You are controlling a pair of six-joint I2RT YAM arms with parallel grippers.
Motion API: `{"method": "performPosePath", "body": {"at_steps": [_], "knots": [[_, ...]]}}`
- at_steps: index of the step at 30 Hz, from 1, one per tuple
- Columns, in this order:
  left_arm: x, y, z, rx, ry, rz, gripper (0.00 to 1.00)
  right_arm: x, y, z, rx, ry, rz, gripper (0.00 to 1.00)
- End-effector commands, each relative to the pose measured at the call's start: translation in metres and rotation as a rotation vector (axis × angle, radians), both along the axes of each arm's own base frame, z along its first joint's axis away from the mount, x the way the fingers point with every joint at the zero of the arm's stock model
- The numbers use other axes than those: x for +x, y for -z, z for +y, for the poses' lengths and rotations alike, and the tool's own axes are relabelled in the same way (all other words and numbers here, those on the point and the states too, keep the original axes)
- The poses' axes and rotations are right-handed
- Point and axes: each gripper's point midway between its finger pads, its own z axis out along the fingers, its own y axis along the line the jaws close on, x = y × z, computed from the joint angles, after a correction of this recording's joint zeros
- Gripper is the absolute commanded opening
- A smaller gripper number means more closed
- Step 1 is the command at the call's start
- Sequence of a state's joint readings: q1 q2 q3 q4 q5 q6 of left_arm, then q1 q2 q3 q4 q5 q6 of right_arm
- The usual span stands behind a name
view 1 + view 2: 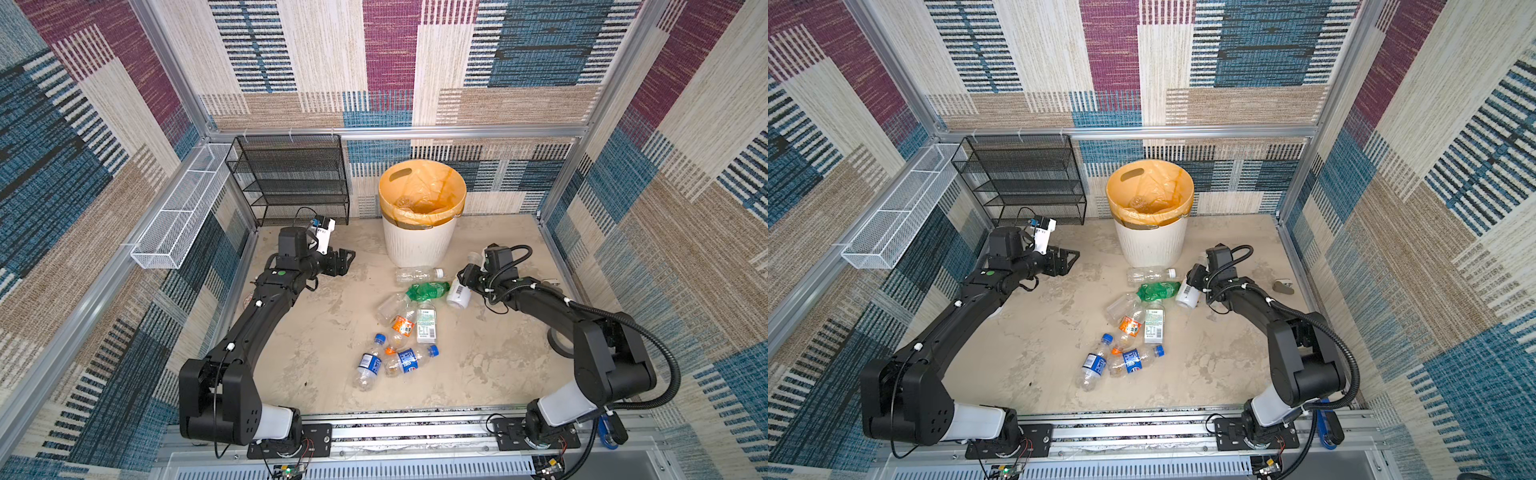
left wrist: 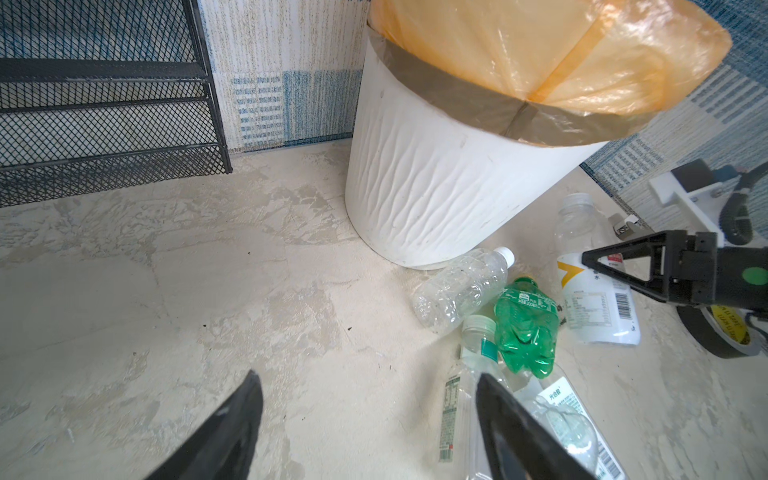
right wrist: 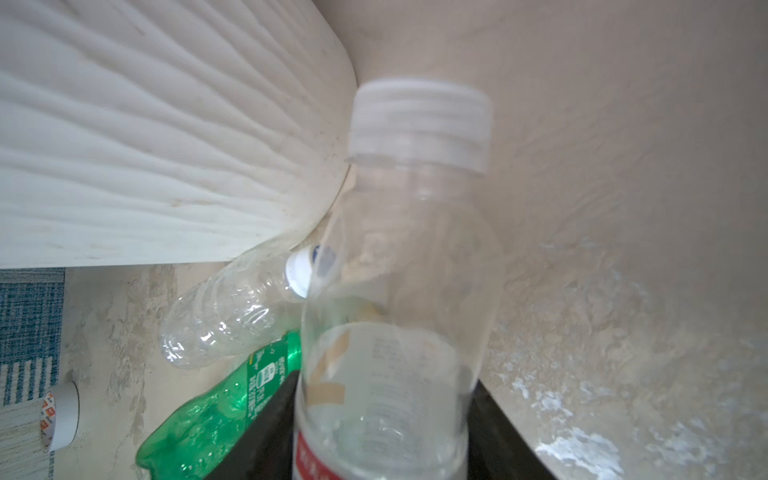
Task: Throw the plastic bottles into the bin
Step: 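Lift the white-labelled bottle with the right gripper and carry it over the bin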
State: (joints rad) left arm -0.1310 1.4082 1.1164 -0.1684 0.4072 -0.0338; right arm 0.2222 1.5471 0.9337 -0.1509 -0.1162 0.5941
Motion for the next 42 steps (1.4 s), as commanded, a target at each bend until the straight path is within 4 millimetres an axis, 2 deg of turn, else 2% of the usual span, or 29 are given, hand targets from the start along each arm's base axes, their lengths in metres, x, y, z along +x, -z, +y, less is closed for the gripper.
{"method": "performPosePath", "body": {"at_steps": [1,3,8,14,20,24,29,31,34,36,38,40,42], "knots": [[0.0,-0.005,-0.003,-0.038,0.002,0.008,0.81,0.012,-0.028,-0.003,-0.04,-0.019,-0.11,0.54],[-0.001,-0.007,-0.004,-0.04,0.007,0.004,0.81,0.013,-0.04,-0.007,-0.058,-0.019,-0.148,0.54],[-0.002,-0.008,-0.006,-0.041,0.016,0.0,0.81,0.017,-0.094,-0.02,-0.113,-0.006,-0.322,0.54],[-0.006,-0.012,-0.01,-0.046,0.04,-0.027,0.81,0.008,-0.179,-0.035,-0.179,0.019,-0.605,0.54],[-0.01,-0.014,-0.017,-0.062,0.072,-0.043,0.81,-0.028,-0.28,-0.039,-0.146,0.044,-1.034,0.55],[-0.013,-0.018,-0.02,-0.06,0.083,-0.068,0.81,-0.061,-0.333,-0.046,-0.154,0.081,-1.262,0.56],[-0.018,-0.024,-0.025,-0.068,0.104,-0.102,0.82,-0.109,-0.379,-0.045,-0.179,0.057,-1.501,0.57],[-0.021,-0.028,-0.027,-0.073,0.118,-0.125,0.82,-0.125,-0.39,-0.044,-0.178,0.049,-1.567,0.57],[-0.025,-0.034,-0.029,-0.078,0.13,-0.15,0.82,-0.137,-0.402,-0.043,-0.182,0.039,-1.634,0.57],[-0.027,-0.04,-0.03,-0.08,0.134,-0.175,0.82,-0.136,-0.409,-0.042,-0.173,0.044,-1.664,0.57],[-0.03,-0.046,-0.03,-0.084,0.133,-0.197,0.82,-0.119,-0.418,-0.035,-0.142,0.019,-1.651,0.57],[-0.033,-0.05,-0.031,-0.072,0.124,-0.205,0.83,-0.079,-0.427,-0.016,-0.099,-0.072,-1.573,0.57],[-0.036,-0.052,-0.033,-0.04,0.11,-0.19,0.83,-0.022,-0.43,0.01,-0.069,-0.16,-1.426,0.56]]}}
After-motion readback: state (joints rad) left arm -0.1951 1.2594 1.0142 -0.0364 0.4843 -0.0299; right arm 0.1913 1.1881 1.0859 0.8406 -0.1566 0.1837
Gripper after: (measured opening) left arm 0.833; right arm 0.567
